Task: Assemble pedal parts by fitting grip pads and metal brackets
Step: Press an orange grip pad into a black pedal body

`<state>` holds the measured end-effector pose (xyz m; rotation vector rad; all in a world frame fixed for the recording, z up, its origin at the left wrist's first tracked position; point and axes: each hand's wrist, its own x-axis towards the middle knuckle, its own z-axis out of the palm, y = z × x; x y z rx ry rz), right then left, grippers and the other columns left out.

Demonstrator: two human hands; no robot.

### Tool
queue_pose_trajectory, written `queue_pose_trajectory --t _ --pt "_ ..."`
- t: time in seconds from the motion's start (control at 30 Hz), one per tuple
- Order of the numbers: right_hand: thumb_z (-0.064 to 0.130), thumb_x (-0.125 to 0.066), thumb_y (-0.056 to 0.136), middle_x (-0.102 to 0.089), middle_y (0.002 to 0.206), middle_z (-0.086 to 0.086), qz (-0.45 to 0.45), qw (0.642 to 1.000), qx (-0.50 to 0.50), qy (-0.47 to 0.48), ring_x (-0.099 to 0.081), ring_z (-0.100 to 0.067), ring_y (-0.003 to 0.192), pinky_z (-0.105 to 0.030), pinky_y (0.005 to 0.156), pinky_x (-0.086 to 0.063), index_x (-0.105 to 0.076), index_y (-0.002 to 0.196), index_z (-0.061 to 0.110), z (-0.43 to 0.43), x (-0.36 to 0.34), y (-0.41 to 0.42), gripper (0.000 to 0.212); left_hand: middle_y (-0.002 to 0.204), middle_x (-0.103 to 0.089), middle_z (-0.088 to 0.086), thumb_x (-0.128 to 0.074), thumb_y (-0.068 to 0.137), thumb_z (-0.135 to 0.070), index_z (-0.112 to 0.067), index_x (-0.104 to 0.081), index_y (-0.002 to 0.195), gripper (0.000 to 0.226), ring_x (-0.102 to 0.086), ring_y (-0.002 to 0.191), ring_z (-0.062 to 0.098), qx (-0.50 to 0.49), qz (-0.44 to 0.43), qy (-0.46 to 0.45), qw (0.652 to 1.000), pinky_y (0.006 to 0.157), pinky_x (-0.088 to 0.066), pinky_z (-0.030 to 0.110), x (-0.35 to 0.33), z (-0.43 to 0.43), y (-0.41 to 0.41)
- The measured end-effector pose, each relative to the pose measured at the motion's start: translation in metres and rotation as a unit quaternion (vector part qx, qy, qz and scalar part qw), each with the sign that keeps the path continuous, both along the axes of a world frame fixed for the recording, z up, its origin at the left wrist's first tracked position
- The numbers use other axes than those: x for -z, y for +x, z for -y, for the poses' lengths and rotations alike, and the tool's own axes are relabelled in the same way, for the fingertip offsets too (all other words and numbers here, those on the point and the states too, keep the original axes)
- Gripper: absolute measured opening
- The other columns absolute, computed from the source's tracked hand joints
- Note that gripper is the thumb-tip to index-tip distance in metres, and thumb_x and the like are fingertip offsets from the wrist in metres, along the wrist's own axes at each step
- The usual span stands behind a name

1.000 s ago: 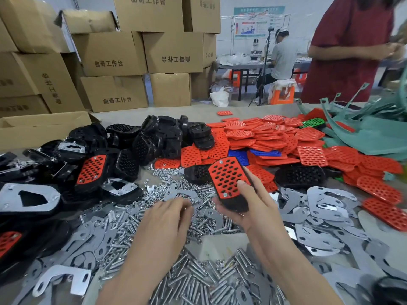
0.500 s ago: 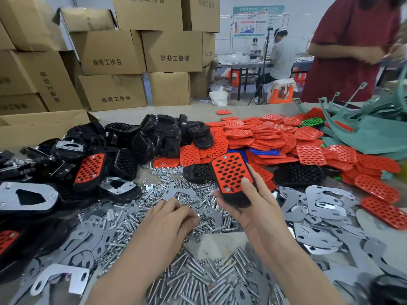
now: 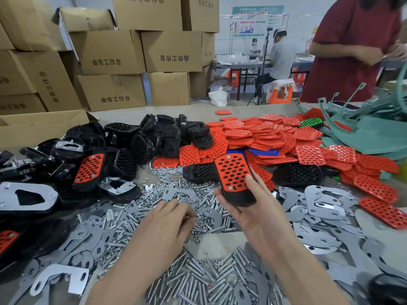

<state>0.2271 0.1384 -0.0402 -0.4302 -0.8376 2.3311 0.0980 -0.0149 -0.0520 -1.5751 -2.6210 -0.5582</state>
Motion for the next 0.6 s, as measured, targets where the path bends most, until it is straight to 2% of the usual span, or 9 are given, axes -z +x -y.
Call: queue_pose_trajectory --t 0.07,0.13,0.2,0.27,0.37,0.4,0.47,0.53,0.6 --pt "0.018 -0.051 0.107 -0.073 0.122 -0.022 -0.007 1.000 0.003 -0.004 -0.074 -0.044 0.105 -0.039 0.081 -0.064 -0.059 0.139 0.016 0.000 -0.001 0.001 0.034 0.116 -0.043 -0.032 -0.029 0.100 -0.056 -0.044 -0.046 0.129 0.036 -0.041 0.114 -0.005 -0.002 0.004 0.018 1.000 0.103 -0.037 0.022 0.000 -0.002 0.003" --pt "0.017 -0.051 0.107 -0.073 0.122 -0.022 -0.013 1.000 0.001 -0.008 -0.073 -0.045 0.105 -0.038 0.080 -0.064 -0.060 0.138 0.014 0.000 -0.002 0.001 0.033 0.114 -0.044 -0.038 -0.025 0.094 -0.063 -0.046 -0.047 0.130 0.046 -0.044 0.112 -0.011 -0.007 0.056 0.074 0.996 0.098 -0.039 0.019 -0.004 -0.004 0.008" --pt "0.016 -0.051 0.106 -0.073 0.121 -0.023 -0.018 1.000 -0.013 -0.015 -0.074 -0.044 0.103 -0.035 0.076 -0.064 -0.062 0.134 0.011 0.002 -0.004 0.000 0.031 0.112 -0.053 -0.038 -0.035 0.093 -0.063 -0.048 -0.051 0.125 0.039 -0.050 0.109 -0.015 -0.012 0.141 0.166 0.976 0.091 -0.044 0.014 -0.005 -0.006 0.012" --pt "0.017 -0.053 0.103 -0.075 0.115 -0.025 -0.017 0.999 -0.040 -0.021 -0.077 -0.041 0.095 -0.031 0.069 -0.064 -0.064 0.129 0.007 0.004 -0.005 -0.001 0.030 0.112 -0.063 -0.033 -0.048 0.092 -0.058 -0.048 -0.054 0.125 0.034 -0.059 0.106 -0.012 -0.007 0.249 0.245 0.937 0.087 -0.047 0.010 -0.006 -0.010 0.015" --pt "0.022 -0.060 0.092 -0.075 0.108 -0.027 0.006 0.995 -0.096 -0.039 -0.079 -0.033 0.080 -0.025 0.057 -0.061 -0.065 0.126 -0.002 0.010 -0.003 0.000 0.043 0.122 -0.068 -0.025 -0.056 0.089 -0.047 -0.043 -0.057 0.128 0.039 -0.066 0.112 -0.001 0.031 0.438 0.313 0.842 0.087 -0.055 0.019 -0.005 -0.017 0.019" --pt "0.022 -0.062 0.089 -0.075 0.107 -0.027 0.024 0.992 -0.112 -0.046 -0.078 -0.030 0.075 -0.023 0.052 -0.060 -0.069 0.122 -0.005 0.013 -0.002 -0.001 0.044 0.122 -0.070 -0.020 -0.058 0.089 -0.042 -0.040 -0.060 0.126 0.037 -0.067 0.113 0.003 0.041 0.481 0.327 0.812 0.084 -0.057 0.021 -0.005 -0.019 0.020" --pt "0.021 -0.066 0.082 -0.076 0.104 -0.024 0.053 0.988 -0.135 -0.048 -0.076 -0.025 0.064 -0.020 0.042 -0.054 -0.079 0.102 -0.004 0.018 -0.002 -0.001 0.035 0.121 -0.073 -0.008 -0.061 0.086 -0.040 -0.033 -0.068 0.122 0.037 -0.069 0.112 0.010 0.048 0.537 0.351 0.766 0.081 -0.057 0.021 -0.005 -0.021 0.022" --pt "0.020 -0.067 0.078 -0.074 0.091 -0.019 0.075 0.986 -0.145 -0.047 -0.069 -0.020 0.052 -0.018 0.035 -0.047 -0.083 0.080 0.002 0.023 -0.004 -0.002 0.023 0.119 -0.074 -0.001 -0.066 0.080 -0.043 -0.035 -0.074 0.114 0.036 -0.071 0.109 0.013 0.043 0.558 0.369 0.742 0.081 -0.058 0.023 -0.004 -0.021 0.022" --pt "0.018 -0.067 0.082 -0.067 0.078 -0.013 0.089 0.983 -0.152 -0.048 -0.057 -0.016 0.044 -0.018 0.033 -0.042 -0.080 0.072 0.005 0.027 -0.007 -0.001 0.020 0.117 -0.074 -0.001 -0.066 0.080 -0.046 -0.041 -0.074 0.108 0.030 -0.071 0.106 0.013 0.040 0.538 0.369 0.757 0.082 -0.058 0.025 -0.004 -0.020 0.021"
